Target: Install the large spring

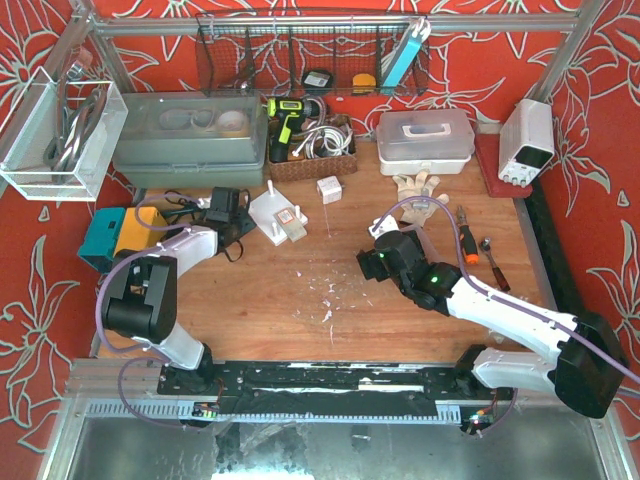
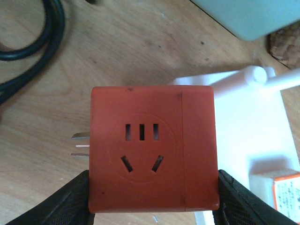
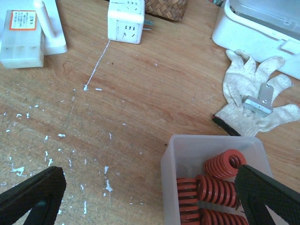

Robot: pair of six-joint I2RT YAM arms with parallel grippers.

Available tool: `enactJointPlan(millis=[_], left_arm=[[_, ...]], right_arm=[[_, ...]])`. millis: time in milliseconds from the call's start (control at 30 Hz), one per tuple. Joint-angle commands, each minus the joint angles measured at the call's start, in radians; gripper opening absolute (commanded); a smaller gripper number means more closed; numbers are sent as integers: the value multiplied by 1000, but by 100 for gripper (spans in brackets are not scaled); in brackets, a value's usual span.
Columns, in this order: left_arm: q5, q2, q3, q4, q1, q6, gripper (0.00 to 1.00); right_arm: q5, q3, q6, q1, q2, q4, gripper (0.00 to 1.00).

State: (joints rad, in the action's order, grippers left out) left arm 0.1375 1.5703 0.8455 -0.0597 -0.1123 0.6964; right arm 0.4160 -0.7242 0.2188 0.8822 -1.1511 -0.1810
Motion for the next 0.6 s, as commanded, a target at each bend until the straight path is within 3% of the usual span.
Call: enactJointPlan(millis=[0, 167, 333, 567], left_arm=[[125, 13, 17, -35, 10, -8, 54], [207, 7, 22, -67, 43, 4, 52], [249, 45, 58, -122, 66, 27, 58], [279, 19, 89, -188, 67, 52, 90]], right_arm=[[54, 8, 16, 8, 12, -14, 99], [57, 12, 22, 7, 21, -14, 99], [64, 12, 22, 8, 18, -15, 99], [70, 11, 21, 6, 10, -13, 99]])
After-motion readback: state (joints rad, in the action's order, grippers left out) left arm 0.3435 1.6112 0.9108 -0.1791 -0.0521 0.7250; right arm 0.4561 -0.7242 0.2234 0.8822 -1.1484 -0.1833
